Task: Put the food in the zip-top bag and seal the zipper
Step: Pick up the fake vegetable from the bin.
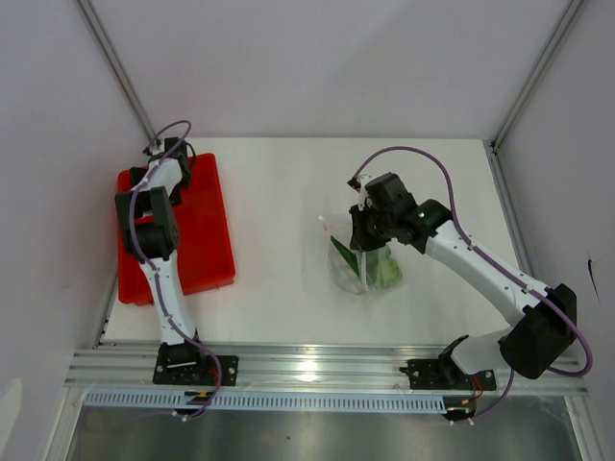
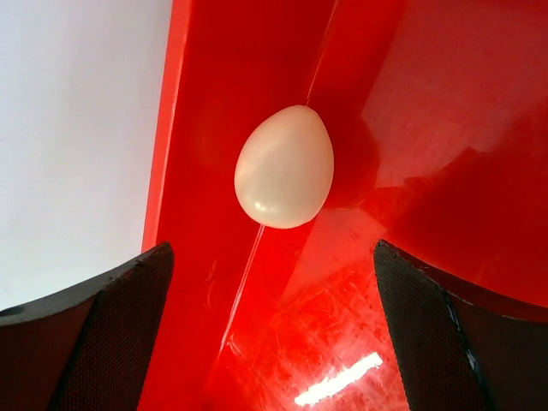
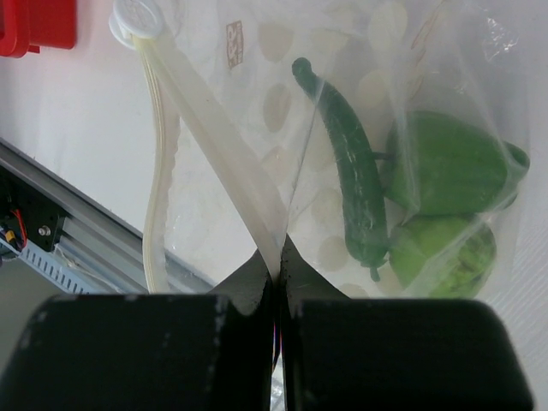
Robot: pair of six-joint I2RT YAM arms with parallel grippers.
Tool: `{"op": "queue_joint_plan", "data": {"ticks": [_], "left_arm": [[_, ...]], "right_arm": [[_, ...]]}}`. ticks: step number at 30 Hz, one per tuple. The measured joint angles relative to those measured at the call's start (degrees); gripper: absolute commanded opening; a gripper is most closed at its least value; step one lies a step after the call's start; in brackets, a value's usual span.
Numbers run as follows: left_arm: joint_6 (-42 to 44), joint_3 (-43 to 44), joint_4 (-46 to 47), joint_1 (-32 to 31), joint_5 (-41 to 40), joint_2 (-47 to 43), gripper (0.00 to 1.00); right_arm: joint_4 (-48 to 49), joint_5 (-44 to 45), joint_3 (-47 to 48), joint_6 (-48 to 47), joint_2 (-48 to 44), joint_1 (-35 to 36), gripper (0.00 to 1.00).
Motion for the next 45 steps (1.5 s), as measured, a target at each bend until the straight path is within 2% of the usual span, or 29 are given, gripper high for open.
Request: {"op": "queue_joint_plan", "data": {"ticks": [10,22,42,45], "left_arm": [[0.24,1.86,-0.74,0.22,-2.12,2.89,1.0],[0.7,10.05,-2.99,1.22,-1.64,7.41,0.99],[2.21,14.03,-5.9,1.29,-6.45,11.32,1.0],[2.67,14.01,-5.07,1.33,-6.45,11.32,0.9]], "right_arm": [[-0.52,-0.09,0.11,-0.94,0.2,0.59,0.0],[-0.7,0.07,0.11,-1.49,0.2,0.68,0.0],[-0.66,0.07,-0.35,-1.51,0.15,1.18,0.0],[-0.66,0.07,-0.35,-1.51,0.15,1.25,0.0]]}}
